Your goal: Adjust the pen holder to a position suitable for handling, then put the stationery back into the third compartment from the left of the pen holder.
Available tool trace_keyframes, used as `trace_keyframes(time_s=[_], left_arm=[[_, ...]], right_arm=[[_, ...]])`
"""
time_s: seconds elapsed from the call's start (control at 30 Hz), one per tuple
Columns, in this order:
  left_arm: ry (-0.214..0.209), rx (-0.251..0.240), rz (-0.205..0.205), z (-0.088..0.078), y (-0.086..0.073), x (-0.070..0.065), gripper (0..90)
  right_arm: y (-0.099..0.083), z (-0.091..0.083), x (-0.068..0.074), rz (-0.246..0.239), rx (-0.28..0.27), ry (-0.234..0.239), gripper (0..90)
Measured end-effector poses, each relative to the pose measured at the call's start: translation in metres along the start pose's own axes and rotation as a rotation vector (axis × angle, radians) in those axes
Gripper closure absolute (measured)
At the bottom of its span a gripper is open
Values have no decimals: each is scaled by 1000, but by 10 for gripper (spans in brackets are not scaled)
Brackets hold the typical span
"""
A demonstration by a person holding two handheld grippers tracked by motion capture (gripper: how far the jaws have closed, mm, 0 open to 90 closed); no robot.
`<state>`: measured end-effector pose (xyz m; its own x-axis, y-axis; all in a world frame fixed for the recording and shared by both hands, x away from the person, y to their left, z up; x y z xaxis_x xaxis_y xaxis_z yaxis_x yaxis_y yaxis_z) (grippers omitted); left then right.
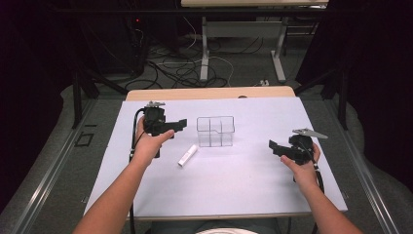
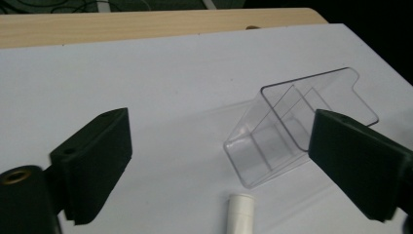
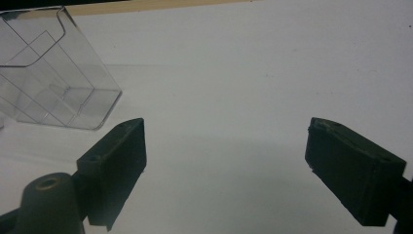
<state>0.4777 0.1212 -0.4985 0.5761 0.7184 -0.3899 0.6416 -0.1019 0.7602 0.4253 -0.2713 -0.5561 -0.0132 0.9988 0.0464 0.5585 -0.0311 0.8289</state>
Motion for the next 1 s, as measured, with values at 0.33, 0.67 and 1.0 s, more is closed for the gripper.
trace_keyframes(time_s=[0.33, 0.67, 1.0], left_arm=[[39, 59, 34, 3, -12, 17, 117], [54, 127, 84, 12, -19, 18, 182], [30, 213, 132, 22, -27, 16, 294]], right_arm=[[-1, 0, 1, -1, 5, 0, 145], [-1, 1, 3, -4, 9, 2, 145], [0, 0, 2, -9, 2, 5, 145]])
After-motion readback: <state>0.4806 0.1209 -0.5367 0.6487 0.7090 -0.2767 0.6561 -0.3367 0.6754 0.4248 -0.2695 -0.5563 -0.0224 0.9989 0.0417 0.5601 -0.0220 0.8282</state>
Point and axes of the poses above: each handheld gripper's, and its own axes: z roughly forward along the jaws, y roughly out of its top, x roughly to its left, the point moved 7 cm from there along z, roughly forward along the jaws, and after that the axes turned 15 degrees about -y, right-handed, at the moved point
